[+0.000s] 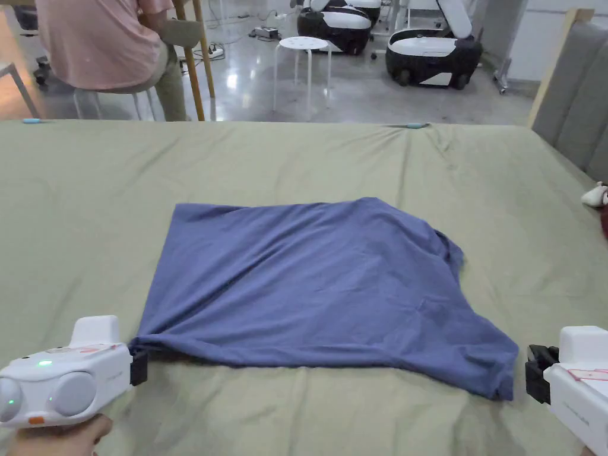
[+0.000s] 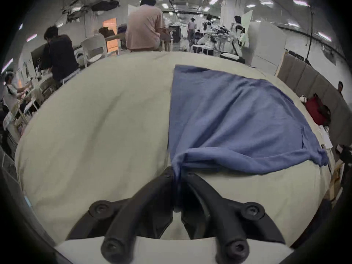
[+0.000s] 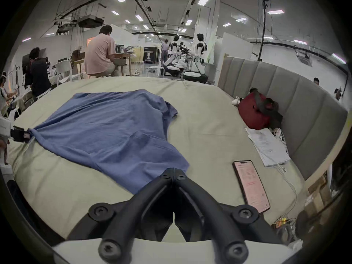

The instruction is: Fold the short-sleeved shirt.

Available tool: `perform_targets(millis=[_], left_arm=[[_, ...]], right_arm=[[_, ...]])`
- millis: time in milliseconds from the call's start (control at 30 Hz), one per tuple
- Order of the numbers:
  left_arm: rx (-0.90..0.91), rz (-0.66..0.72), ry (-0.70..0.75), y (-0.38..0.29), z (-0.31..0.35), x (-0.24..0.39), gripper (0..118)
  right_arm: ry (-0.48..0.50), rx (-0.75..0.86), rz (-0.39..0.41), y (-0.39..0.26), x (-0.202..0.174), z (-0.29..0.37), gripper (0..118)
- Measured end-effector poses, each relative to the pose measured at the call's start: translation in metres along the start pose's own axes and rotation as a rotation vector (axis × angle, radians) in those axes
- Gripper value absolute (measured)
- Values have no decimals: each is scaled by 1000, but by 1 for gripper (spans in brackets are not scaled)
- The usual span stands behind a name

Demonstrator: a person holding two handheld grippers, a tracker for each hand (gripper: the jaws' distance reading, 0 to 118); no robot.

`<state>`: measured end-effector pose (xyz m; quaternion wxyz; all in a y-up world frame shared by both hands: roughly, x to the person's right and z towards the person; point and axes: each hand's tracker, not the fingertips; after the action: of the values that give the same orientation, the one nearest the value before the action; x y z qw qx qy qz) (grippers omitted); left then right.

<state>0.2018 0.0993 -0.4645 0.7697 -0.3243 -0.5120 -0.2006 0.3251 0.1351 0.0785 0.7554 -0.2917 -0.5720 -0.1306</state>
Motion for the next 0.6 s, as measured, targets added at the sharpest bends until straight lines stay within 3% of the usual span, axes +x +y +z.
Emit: perform_targets(millis=[33,67,133,167,200,300,333,367,433,567,600], left_arm=[[9,-2,-1,0,11,8,3],[15,-1,-5,1,15,9,3],[24,-11,-7,6,20,11,3],[31,-19,-3,7,24,15,3],[34,-21,-2,8,26,15,3],[36,-21,-6,11,27,17,3],[34,-21,-5,11,28,17,3],[32,-23,-3,11,28,18,3],[25,-25,-1,9,25,18,3],[3,-58,12,5,22,14,2],[-4,-79,21,6,23,12,2]], right_arm=[[26,3,19,-2,4,-2,11],[36,2,26,-5,9,-5,34],[99,-35,21,-7,13,-13,98],[124,-40,1,-8,15,-17,108],[145,-31,-18,-10,16,-21,109],[190,-82,-58,-14,15,-42,103],[221,-108,-63,-17,14,-49,88],[252,-142,-66,-20,13,-59,67],[300,-179,-76,-29,13,-76,4],[290,-138,-263,-29,34,-79,3],[269,-105,-270,-26,38,-74,3]])
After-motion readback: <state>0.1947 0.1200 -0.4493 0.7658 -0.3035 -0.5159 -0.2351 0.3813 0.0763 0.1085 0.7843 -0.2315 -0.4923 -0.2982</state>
